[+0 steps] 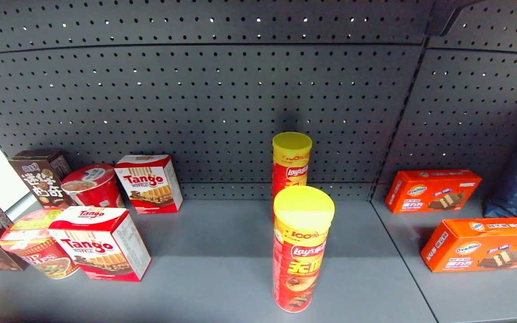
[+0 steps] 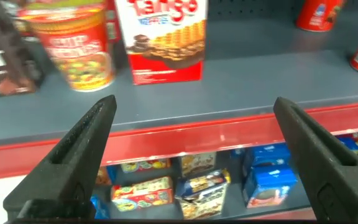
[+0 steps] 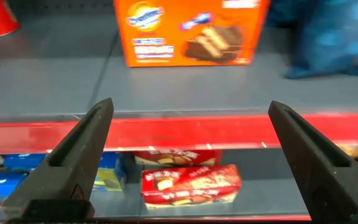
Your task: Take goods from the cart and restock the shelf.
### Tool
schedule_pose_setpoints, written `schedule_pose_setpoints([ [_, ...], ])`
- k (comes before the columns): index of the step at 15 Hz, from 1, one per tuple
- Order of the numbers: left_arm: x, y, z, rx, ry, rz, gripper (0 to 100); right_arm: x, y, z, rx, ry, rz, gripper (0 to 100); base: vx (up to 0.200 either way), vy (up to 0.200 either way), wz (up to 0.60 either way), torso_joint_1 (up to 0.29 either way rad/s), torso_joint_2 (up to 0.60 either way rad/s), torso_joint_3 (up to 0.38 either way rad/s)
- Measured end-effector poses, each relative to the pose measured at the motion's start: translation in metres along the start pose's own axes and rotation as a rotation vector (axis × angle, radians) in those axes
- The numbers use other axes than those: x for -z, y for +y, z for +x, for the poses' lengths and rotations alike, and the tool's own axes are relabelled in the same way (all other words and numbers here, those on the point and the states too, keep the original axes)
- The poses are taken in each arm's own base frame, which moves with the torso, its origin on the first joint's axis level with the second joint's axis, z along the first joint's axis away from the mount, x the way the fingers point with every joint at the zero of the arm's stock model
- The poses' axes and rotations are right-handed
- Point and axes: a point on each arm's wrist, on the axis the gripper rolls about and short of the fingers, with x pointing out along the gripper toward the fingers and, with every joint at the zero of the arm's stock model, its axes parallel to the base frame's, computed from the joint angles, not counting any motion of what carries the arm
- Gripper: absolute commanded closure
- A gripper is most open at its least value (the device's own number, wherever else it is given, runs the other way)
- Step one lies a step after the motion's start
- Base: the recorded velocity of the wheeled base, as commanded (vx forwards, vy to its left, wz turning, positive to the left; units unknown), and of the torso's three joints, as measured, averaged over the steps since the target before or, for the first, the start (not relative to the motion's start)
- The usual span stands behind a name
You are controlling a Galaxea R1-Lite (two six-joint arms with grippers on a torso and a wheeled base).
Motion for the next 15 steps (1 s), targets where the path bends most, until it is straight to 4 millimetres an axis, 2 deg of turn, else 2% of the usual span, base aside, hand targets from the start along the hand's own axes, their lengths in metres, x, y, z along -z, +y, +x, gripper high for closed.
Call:
schedule_pose_setpoints([
  [7, 0.0, 0.0, 0.0, 0.003, -0.001, 0.01, 0, -0.001, 0.0, 0.0, 0.007, -0.007, 0.007, 0, 0.0, 0.0, 0.0, 0.0, 0.0, 0.0],
  [9, -0.014, 0.0, -0.003, 0.02, -0.032, 0.017, 0, -0.007, 0.0, -0.001, -0.008, -0.021, -0.017, 0, 0.0, 0.0, 0.0, 0.0, 0.0, 0.0],
  [10, -0.031, 0.0, -0.006, 0.038, -0.057, 0.022, 0, -0.018, 0.0, -0.003, -0.032, -0.033, -0.028, 0, 0.0, 0.0, 0.0, 0.0, 0.0, 0.0],
  [12, -0.071, 0.001, -0.007, 0.09, -0.062, 0.045, 0, -0.057, 0.001, -0.008, -0.141, -0.057, -0.105, 0, 0.0, 0.0, 0.0, 0.0, 0.0, 0.0],
  [15, -0.108, 0.002, 0.016, 0.192, 0.017, 0.093, 0, -0.105, 0.006, 0.01, -0.306, -0.007, -0.184, 0, 0.0, 0.0, 0.0, 0.0, 0.0, 0.0],
])
